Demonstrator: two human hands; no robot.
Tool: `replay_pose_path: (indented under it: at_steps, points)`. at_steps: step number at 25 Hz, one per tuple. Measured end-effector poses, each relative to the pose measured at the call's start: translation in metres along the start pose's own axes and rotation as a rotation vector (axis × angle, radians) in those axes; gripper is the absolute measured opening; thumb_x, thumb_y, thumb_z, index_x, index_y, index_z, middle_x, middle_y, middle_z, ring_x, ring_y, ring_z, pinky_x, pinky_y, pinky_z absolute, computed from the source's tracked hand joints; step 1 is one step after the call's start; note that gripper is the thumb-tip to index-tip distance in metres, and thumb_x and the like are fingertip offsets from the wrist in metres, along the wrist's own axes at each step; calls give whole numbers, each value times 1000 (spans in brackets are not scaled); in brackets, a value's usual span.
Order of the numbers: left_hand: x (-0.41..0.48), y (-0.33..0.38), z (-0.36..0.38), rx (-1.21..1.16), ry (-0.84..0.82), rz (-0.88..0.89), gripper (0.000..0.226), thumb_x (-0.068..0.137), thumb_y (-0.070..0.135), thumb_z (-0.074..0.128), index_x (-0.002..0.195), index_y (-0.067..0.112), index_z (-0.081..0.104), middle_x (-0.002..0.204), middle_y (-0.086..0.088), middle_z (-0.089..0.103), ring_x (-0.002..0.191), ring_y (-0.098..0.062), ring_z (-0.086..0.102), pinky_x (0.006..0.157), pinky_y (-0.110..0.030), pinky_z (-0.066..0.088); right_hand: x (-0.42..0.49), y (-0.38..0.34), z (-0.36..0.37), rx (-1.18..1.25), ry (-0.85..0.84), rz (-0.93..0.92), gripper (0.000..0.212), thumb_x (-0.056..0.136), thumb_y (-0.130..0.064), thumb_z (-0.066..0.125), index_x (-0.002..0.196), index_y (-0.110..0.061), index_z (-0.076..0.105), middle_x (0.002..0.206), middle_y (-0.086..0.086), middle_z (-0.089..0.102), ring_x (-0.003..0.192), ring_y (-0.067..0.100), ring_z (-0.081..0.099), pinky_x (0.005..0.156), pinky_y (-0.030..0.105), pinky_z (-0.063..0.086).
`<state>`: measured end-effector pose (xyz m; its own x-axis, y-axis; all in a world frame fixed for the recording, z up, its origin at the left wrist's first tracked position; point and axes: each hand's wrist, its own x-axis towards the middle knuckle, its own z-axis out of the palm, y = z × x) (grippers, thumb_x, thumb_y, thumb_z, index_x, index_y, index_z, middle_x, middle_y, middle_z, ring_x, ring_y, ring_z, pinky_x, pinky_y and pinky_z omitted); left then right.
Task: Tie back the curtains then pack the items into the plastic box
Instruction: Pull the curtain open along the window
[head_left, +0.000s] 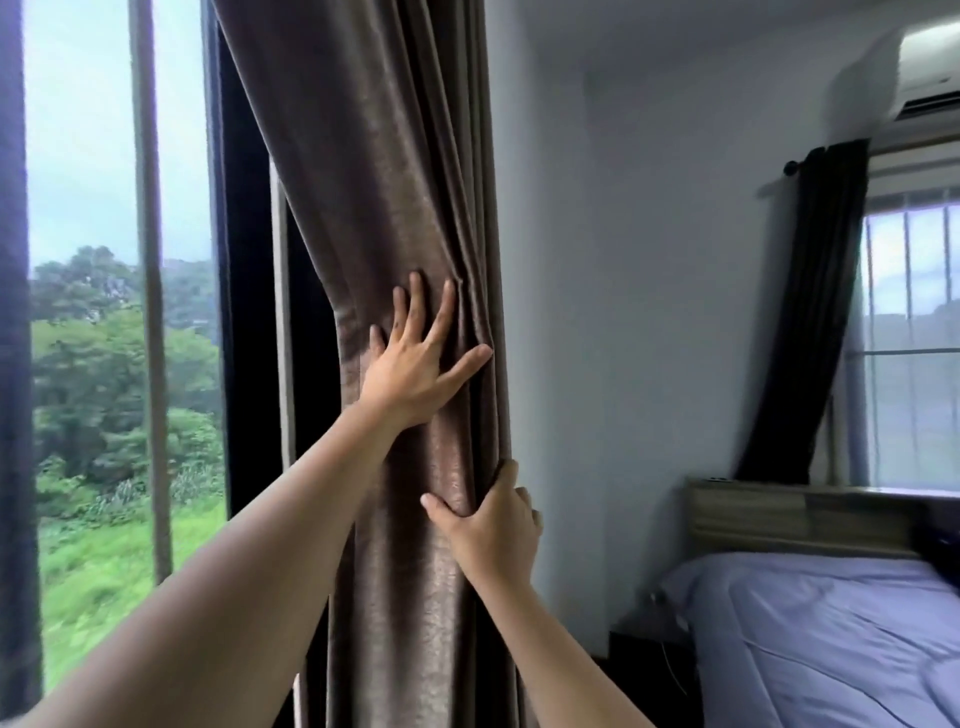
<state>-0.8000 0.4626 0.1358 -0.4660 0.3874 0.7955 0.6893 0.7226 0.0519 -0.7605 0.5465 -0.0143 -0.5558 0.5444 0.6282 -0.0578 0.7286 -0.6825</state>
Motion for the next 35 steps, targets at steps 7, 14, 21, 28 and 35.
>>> replay_pose_path:
  at_steps: [7, 14, 21, 28, 35]
  points:
    - [49, -2, 57, -20, 18, 42, 91, 80, 74, 32, 145, 35, -18, 153, -4, -30, 141, -24, -26, 113, -56, -4, 55, 52, 26, 236, -43, -7, 120, 53, -63, 76, 145, -30, 6, 153, 2, 19, 140, 20, 23, 114, 46, 27]
    - [90, -17, 112, 29, -18, 86, 98, 74, 81, 29, 144, 34, -22, 152, -5, -33, 140, -25, -30, 113, -58, -4, 111, 86, 61, 340, -145, 7, 125, 43, -66, 80, 135, -52, -5, 142, -6, 37, 128, 19, 43, 105, 51, 40]
    - [121, -25, 148, -5, -62, 106, 100, 73, 80, 33, 143, 34, -23, 151, -4, -35, 139, -25, -31, 112, -57, -4, 154, 109, 79, 346, -135, -33, 117, 57, -46, 85, 142, -37, 5, 140, -3, 33, 116, 10, 44, 100, 36, 44]
    - [124, -14, 198, -32, -77, 45, 103, 73, 79, 34, 141, 33, -28, 151, -4, -35, 140, -23, -30, 112, -60, 0, 186, 152, 92, 301, -173, -139, 72, 68, -44, 74, 128, -30, 36, 113, -9, 61, 98, 13, 61, 85, 41, 55]
    - [94, 15, 205, -145, 112, -129, 107, 77, 70, 50, 143, 31, -24, 153, 0, -30, 141, -18, -27, 111, -61, -1, 202, 177, 75, 938, -666, -254, 50, 72, -69, 43, 106, -36, 56, 125, -5, 47, 112, -6, 49, 96, 16, 42]
